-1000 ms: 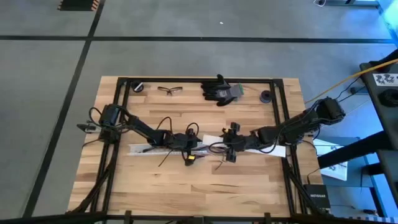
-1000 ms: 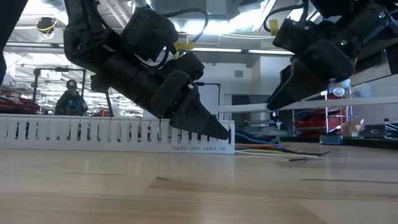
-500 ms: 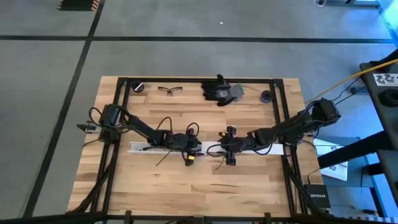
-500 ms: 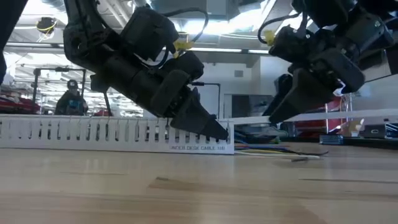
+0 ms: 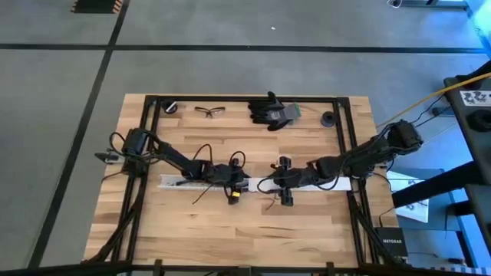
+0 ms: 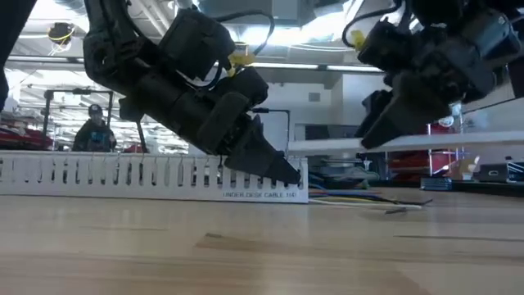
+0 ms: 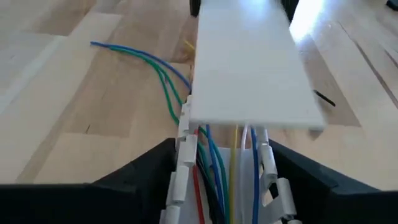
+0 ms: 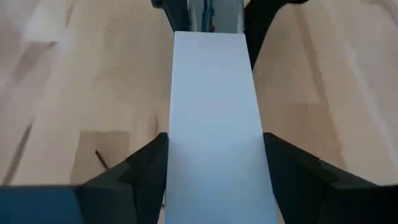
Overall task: Ziptie cables
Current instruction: Close the white cable duct
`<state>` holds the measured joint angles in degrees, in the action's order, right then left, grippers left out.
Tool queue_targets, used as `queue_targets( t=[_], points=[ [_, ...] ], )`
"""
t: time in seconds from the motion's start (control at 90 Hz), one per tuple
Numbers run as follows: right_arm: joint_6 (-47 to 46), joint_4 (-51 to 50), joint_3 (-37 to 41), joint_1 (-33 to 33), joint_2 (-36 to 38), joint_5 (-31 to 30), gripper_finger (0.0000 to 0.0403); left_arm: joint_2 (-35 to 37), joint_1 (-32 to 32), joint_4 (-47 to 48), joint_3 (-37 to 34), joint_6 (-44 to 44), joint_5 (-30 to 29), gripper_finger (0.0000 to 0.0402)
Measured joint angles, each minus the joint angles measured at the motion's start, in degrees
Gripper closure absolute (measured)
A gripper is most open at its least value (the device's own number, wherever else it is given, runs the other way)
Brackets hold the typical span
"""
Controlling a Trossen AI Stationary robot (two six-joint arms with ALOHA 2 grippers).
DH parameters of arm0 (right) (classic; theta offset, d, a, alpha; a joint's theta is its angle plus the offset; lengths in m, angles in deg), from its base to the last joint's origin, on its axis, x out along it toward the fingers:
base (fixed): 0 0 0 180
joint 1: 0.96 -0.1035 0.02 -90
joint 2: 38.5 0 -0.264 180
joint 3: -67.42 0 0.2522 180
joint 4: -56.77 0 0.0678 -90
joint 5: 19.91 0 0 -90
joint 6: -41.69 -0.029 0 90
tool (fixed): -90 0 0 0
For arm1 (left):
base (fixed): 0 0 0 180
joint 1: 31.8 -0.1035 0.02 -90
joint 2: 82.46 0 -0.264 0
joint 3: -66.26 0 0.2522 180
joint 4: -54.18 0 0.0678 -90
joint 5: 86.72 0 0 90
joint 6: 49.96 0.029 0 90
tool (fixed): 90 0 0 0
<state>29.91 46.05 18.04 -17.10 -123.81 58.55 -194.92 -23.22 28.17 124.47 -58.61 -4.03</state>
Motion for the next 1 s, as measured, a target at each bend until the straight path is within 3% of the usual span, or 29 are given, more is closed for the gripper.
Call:
queue_targets(
  t=[0.478, 1.0],
  points=[
    [-1.0, 4.2, 0.0, 0.0, -2.8, -3.5, 0.0185, 0.0, 0.1, -0.1, 0.0, -0.4, 0.0, 0.0187],
    [-0.7, 4.3, -1.9, 0.0, -6.5, -0.9, 0.0192, 0.0, 0.1, 0.1, 0.0, -0.4, 0.1, 0.0187]
  ],
)
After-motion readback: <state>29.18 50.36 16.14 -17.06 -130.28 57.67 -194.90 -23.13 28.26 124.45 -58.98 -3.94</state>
